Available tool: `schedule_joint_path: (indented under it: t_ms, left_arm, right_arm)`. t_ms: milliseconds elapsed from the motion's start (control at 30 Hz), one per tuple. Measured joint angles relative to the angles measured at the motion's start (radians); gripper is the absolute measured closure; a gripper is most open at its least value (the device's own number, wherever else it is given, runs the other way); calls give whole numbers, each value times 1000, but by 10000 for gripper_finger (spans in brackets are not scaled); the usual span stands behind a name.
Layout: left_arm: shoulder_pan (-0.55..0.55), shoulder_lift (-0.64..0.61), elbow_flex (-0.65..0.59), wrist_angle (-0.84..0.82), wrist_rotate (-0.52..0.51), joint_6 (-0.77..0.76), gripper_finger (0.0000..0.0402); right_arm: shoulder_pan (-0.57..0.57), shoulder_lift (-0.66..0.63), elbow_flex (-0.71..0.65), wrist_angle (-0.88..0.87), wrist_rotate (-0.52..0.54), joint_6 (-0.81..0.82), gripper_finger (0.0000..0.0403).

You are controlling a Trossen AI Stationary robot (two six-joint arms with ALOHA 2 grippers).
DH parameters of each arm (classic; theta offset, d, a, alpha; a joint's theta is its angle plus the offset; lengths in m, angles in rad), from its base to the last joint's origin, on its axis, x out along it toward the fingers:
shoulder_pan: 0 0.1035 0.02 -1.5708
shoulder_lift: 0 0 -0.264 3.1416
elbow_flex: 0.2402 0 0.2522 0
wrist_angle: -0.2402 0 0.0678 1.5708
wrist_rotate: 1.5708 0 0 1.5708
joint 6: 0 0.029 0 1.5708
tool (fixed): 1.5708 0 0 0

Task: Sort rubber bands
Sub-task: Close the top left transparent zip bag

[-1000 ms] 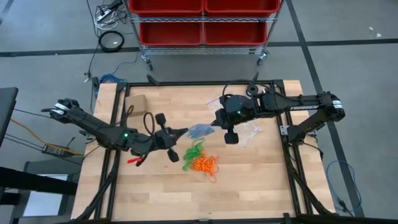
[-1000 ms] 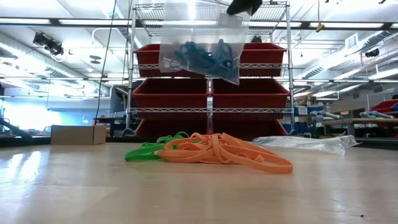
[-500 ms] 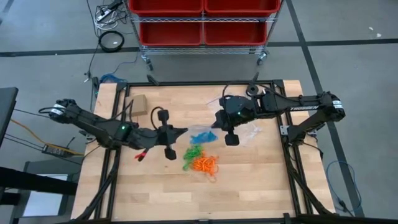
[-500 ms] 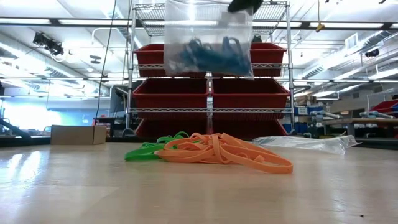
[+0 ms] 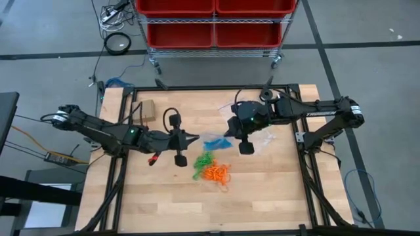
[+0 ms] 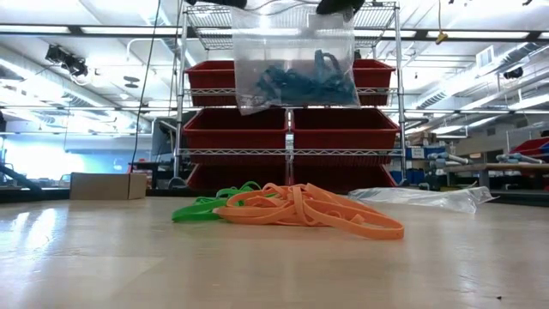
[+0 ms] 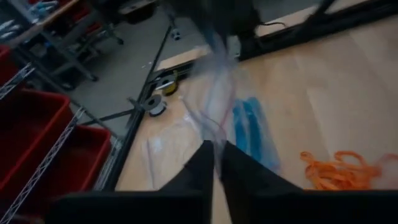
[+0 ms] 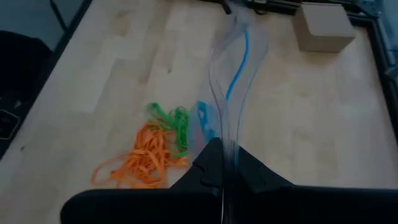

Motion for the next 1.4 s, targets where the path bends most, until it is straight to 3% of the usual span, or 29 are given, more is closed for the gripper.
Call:
schedule_joint_path:
  t_ms: [233, 400, 567, 733, 933, 1400]
  left_arm:
    - [14, -67, 0, 9, -16, -56, 217]
    - [13, -109, -15, 14, 8, -104, 167]
    - [13, -144, -122, 109, 47, -163, 168]
    - [-10, -151, -263, 370, 60, -175, 182]
    - [-58, -152, -378, 586, -43, -135, 190]
    - [-114, -84, -454, 771, -128, -139, 190]
  right_arm:
    - [0, 0, 0, 6, 2, -4, 403]
    - [-2, 0, 0, 20, 3, -4, 403]
    - [1, 0, 0, 34, 3, -4, 403]
    - [2, 0, 0, 43, 3, -4, 403]
    - [2, 0, 0, 44, 3, -2, 403]
    - [1, 0, 0, 63, 3, -9, 403]
